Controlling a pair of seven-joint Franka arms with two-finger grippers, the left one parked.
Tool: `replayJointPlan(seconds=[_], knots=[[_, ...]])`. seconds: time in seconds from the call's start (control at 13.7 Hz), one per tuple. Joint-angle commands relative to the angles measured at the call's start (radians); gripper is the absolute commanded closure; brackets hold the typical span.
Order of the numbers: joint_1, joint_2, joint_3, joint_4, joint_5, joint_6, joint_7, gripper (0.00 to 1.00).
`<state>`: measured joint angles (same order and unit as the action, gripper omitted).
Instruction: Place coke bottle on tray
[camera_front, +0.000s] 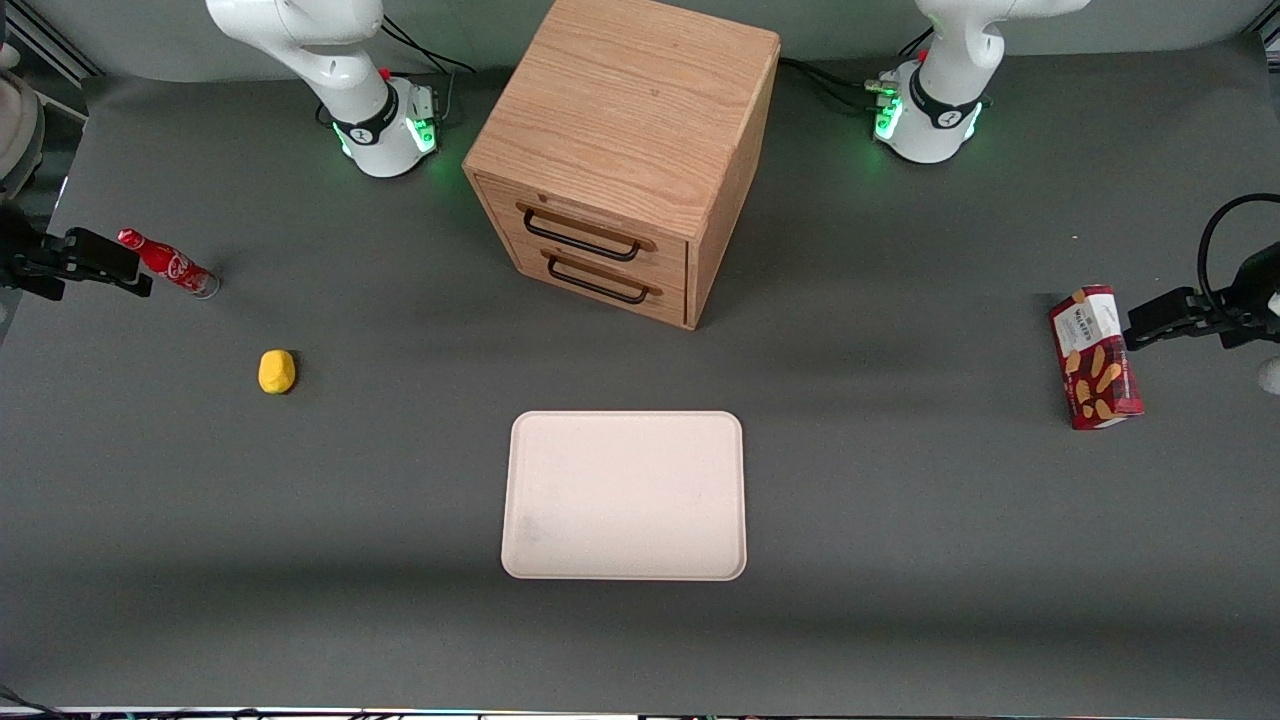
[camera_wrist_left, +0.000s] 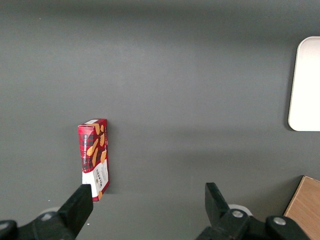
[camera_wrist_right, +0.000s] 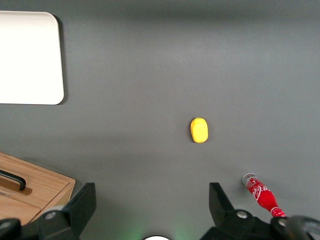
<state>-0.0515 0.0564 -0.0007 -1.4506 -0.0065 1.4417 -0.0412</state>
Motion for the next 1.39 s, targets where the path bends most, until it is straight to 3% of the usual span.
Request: replayJointPlan(seconds=[0.0, 0.44, 0.66, 0.95, 1.32], knots=[[-0.005, -0.004, -0.041, 0.015, 0.011, -0.014, -0.04, 0.0], [-0.114, -0.082, -0.061, -0.052, 0.008, -0.011, -0.186, 0.0], [-0.168, -0.157, -0.071, -0.125, -0.033, -0.001, -0.256, 0.0], [-0.197, -0.28, -0.166, -0.247, -0.038, 0.029, -0.408, 0.0], [-0.195, -0.398, -0.298, -0.341, -0.101, 0.034, -0.552, 0.0]])
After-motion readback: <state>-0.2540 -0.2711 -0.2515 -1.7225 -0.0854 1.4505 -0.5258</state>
